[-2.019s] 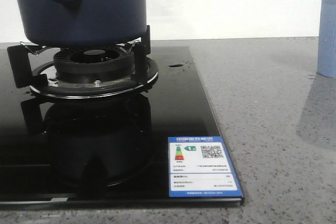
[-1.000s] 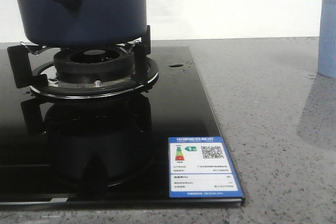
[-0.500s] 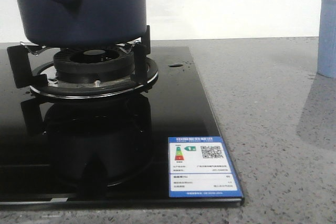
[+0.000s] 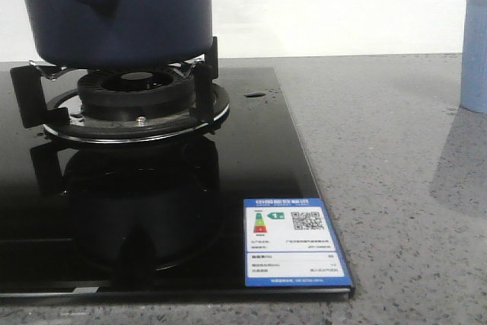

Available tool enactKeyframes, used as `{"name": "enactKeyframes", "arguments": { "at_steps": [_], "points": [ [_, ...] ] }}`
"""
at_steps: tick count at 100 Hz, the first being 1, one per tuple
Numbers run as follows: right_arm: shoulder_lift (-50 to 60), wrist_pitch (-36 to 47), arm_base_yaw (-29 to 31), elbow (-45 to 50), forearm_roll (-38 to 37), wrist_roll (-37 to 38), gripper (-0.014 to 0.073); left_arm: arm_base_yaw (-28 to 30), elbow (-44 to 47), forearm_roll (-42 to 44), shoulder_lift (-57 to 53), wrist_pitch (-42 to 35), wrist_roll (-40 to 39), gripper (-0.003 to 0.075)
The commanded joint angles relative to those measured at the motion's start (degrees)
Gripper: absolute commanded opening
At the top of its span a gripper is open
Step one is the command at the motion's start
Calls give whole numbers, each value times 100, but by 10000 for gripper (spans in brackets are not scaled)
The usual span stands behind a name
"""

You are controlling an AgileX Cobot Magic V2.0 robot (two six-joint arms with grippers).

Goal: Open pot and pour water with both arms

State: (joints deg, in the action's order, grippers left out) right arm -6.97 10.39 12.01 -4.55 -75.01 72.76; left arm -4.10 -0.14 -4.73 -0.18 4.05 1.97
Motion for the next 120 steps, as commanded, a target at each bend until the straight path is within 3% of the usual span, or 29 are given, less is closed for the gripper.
{"name": "enactKeyframes", "arguments": {
  "at_steps": [1, 10, 29, 35, 41, 83, 95, 120],
  "points": [
    [-43, 63, 33, -141, 97, -42, -64, 22, 88, -51, -140, -405, -47, -16],
    [-84, 63, 22, -132, 853, -877, -64, 22, 88, -51, -140, -405, -47, -16],
    [-370, -177, -203, -132, 5043, -5062, -64, 22, 88, -51, -140, -405, -47, -16],
    [-442, -544, -345, -200, 6133, -6281, -64, 22, 88, -51, -140, -405, -47, -16],
    [-451, -758, -499, -223, 6617, -6938, -64, 22, 88, -51, -140, -405, -47, -16],
    [485, -842, -953, 608, 6936, -6992, -64, 22, 88, -51, -140, -405, -47, -16],
    [837, -1425, -989, 609, 6993, -6992, -64, 22, 88, -51, -140, -405, -47, -16],
    [878, -1650, -989, 609, 6993, -6992, -64, 22, 88, -51, -140, -405, -47, -16]
  ]
}}
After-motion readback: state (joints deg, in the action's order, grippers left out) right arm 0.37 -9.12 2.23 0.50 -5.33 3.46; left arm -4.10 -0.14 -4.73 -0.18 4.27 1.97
